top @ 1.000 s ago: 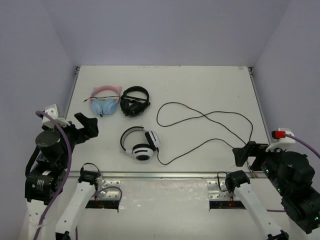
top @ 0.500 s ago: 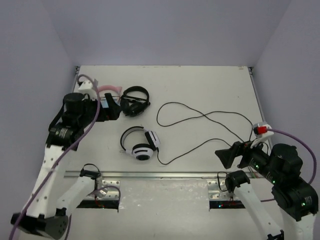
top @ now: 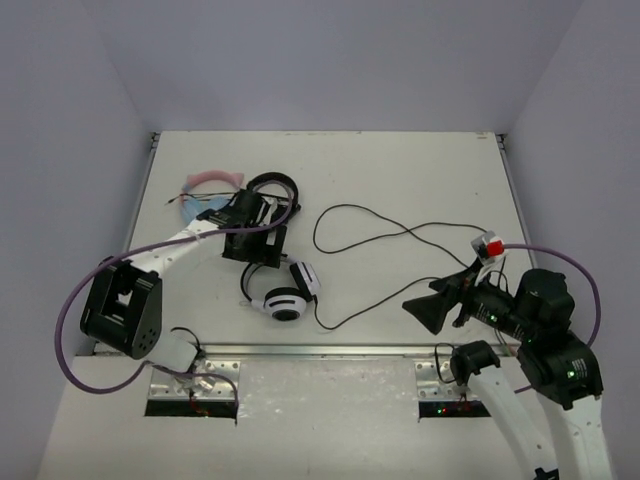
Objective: Wrap the headphones
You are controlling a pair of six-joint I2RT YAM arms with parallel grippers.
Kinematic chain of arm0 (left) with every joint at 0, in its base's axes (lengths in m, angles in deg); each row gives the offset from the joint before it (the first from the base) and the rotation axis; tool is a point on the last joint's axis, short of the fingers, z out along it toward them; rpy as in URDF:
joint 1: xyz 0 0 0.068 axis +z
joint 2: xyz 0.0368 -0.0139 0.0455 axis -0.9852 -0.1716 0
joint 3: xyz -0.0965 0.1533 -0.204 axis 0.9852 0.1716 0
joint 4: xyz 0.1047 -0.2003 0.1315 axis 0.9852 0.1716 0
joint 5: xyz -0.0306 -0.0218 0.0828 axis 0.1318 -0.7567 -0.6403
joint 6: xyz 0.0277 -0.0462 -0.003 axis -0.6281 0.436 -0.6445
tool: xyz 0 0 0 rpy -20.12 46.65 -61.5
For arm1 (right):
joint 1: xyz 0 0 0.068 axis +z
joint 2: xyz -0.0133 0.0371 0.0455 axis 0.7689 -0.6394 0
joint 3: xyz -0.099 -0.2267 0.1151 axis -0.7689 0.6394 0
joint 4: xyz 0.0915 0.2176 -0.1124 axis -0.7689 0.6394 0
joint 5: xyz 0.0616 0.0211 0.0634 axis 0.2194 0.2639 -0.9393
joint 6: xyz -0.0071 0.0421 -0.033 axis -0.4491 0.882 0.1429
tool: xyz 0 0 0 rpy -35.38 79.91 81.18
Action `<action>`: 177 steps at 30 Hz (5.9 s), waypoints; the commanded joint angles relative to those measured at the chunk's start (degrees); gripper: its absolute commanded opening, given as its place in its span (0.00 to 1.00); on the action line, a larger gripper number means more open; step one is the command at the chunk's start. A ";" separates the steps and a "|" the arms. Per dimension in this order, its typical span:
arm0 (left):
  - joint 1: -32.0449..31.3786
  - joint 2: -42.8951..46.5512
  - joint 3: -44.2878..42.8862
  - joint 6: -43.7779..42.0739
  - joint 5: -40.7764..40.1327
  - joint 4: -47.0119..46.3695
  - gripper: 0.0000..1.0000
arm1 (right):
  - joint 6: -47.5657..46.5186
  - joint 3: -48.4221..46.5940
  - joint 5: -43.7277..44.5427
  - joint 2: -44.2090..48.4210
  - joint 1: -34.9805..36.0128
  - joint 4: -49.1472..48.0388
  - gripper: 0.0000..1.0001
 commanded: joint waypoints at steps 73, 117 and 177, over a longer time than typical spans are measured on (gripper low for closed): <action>-15.13 32.13 -9.48 -1.63 -27.55 -6.09 0.00 | -7.05 21.76 24.61 -0.83 23.62 -42.93 0.01; -31.21 19.04 -4.23 -15.73 10.59 -11.20 0.00 | -33.44 -10.79 12.31 -30.69 25.82 -18.92 0.01; -31.21 5.07 -11.79 6.50 -34.83 -4.53 0.00 | -11.20 -7.81 13.54 -29.74 27.57 -25.24 0.01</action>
